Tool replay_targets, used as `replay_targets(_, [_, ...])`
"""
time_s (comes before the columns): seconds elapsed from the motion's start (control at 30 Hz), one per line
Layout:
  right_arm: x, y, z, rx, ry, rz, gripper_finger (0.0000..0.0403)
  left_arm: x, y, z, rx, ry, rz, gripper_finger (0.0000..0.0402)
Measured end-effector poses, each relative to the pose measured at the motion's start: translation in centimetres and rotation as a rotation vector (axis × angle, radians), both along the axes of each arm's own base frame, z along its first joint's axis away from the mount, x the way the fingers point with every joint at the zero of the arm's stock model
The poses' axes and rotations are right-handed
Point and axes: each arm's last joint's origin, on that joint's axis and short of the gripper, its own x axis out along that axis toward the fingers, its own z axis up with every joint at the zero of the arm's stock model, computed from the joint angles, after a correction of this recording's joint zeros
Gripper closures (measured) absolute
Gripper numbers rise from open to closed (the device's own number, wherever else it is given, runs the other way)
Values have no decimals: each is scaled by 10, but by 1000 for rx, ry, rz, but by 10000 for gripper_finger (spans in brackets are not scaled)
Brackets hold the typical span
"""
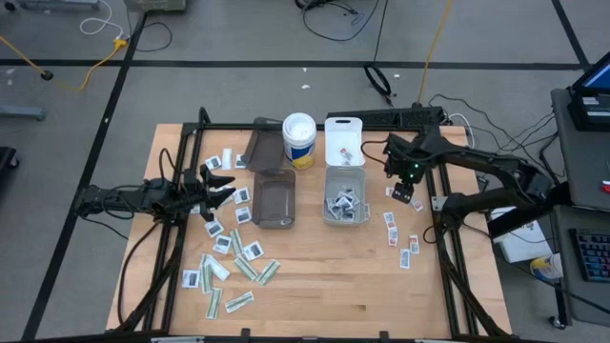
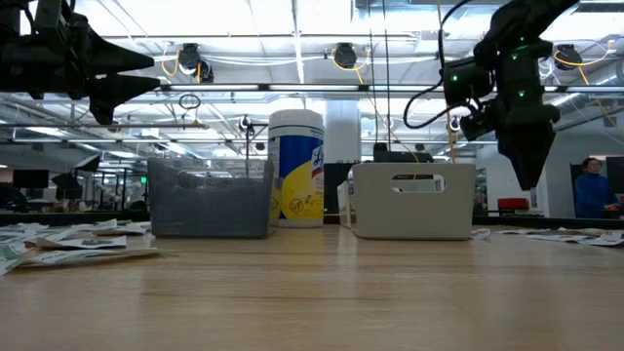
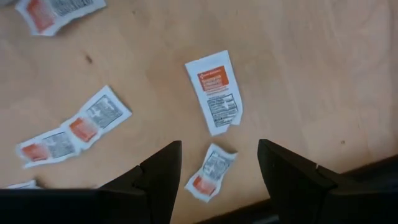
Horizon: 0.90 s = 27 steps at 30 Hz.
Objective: Pick & Place First Aid Supplies
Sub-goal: Put the ointment pack into the white bin
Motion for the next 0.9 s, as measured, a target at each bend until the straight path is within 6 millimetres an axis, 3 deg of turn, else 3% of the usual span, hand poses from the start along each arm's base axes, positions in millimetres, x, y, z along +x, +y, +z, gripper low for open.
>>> replay_targets(0.3, [2,-3,-28,-17,54,66,195,0,0,0,0,0,0,206])
replay_targets(0.9, [7,-14,-64,52,148,86,197,0,0,0,0,0,0,206])
